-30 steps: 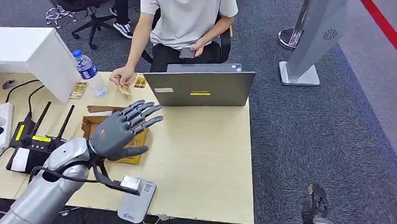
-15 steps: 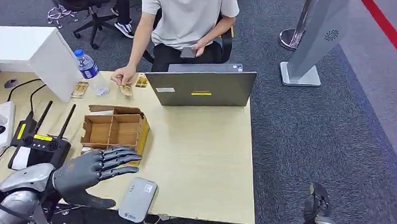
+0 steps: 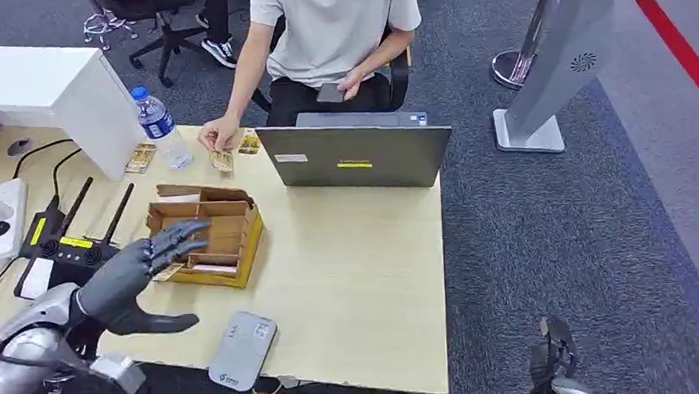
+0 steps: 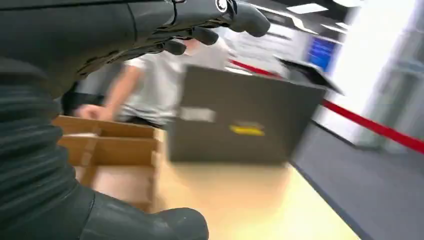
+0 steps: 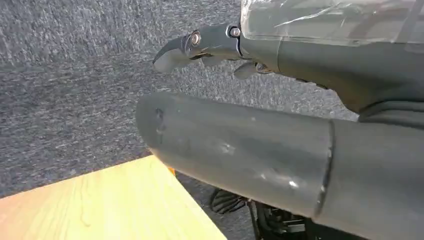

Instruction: Pass the card to the sensor for recognition and then transmit it.

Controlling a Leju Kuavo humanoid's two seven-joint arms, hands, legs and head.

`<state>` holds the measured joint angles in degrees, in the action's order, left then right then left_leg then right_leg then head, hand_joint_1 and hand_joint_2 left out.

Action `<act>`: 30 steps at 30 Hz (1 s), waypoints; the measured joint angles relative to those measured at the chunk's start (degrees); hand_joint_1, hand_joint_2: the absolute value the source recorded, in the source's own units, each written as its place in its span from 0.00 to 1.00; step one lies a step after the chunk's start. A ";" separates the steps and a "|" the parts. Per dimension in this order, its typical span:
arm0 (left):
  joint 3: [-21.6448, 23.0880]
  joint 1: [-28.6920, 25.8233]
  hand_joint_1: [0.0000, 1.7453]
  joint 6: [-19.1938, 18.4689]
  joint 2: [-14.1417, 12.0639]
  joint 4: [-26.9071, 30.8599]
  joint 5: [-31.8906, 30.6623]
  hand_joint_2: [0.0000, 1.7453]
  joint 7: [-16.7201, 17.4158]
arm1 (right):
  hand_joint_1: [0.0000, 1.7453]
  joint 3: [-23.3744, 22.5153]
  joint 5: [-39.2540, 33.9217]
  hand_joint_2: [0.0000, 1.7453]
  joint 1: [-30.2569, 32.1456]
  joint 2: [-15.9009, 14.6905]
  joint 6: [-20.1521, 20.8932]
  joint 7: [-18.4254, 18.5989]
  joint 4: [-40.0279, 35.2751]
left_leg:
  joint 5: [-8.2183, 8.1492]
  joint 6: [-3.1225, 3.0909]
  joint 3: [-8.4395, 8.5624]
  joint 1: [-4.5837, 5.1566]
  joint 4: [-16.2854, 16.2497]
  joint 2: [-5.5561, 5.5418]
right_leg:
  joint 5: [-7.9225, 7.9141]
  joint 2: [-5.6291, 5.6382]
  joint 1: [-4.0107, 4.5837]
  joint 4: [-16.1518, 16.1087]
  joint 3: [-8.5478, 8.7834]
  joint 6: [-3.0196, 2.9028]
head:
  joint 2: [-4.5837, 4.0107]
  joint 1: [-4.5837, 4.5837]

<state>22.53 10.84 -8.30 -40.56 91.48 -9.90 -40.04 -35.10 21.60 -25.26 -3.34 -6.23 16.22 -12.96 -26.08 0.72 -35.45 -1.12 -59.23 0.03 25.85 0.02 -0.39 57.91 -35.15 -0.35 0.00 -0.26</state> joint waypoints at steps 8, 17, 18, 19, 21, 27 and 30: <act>-25.84 15.32 0.00 11.74 15.89 -34.99 3.26 1.00 0.39 | 0.00 -0.13 2.36 0.00 -0.47 0.85 -1.66 2.47 -0.02 | 0.17 0.12 0.00 -0.06 0.00 0.15 | -0.26 0.19 0.05 0.07 -0.04 -0.13 | 0.00 -0.04; -49.33 20.04 0.00 13.16 19.07 -54.31 16.01 1.00 0.11 | 0.00 -0.13 4.20 0.00 -2.24 1.88 -2.25 3.95 -0.02 | 0.16 0.14 -0.06 -0.07 0.02 0.17 | -0.22 0.22 0.06 0.06 -0.10 -0.12 | 0.00 -0.02; -51.89 20.15 0.00 12.65 18.81 -55.86 17.78 1.00 0.11 | 0.00 -0.13 4.20 0.00 -2.45 1.95 -2.29 4.18 -0.02 | 0.15 0.14 -0.06 -0.07 0.02 0.18 | -0.21 0.23 0.06 0.05 -0.11 -0.12 | 0.00 -0.02; -54.64 20.17 0.00 12.52 18.48 -57.50 19.50 1.00 0.11 | 0.00 -0.13 4.31 0.00 -2.65 1.99 -2.34 4.33 -0.02 | 0.15 0.15 -0.07 -0.07 0.03 0.17 | -0.21 0.22 0.06 0.06 -0.11 -0.12 | 0.00 0.00; -59.52 20.16 0.00 12.61 17.56 -60.80 23.03 1.00 0.77 | 0.00 -0.13 4.85 0.00 -3.11 2.19 -2.51 4.81 -0.02 | 0.15 0.15 -0.08 -0.07 0.04 0.16 | -0.21 0.21 0.06 0.06 -0.11 -0.12 | 0.00 0.04; -72.20 17.85 0.00 12.37 14.31 -68.05 30.75 1.00 5.22 | 0.00 -0.13 5.14 0.00 -4.23 2.82 -3.08 5.84 -0.02 | 0.15 0.15 -0.09 -0.08 0.04 0.10 | -0.16 0.13 0.06 0.04 -0.12 -0.12 | 0.00 0.00; -75.75 16.89 0.00 14.54 13.32 -70.09 33.01 1.00 7.06 | 0.00 -0.13 5.38 0.00 -4.88 3.15 -3.17 6.08 -0.02 | 0.15 0.15 -0.17 -0.07 0.06 0.01 | -0.15 0.03 0.05 0.06 -0.05 -0.12 | 0.00 0.07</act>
<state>-53.23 27.74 6.23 -27.23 21.40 23.11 -32.98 -35.23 26.97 -30.14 -0.20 -9.40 22.29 -12.98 -25.94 0.87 -35.61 -1.19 -59.18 0.04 25.69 0.05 -0.34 57.97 -35.20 -0.46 0.00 -0.20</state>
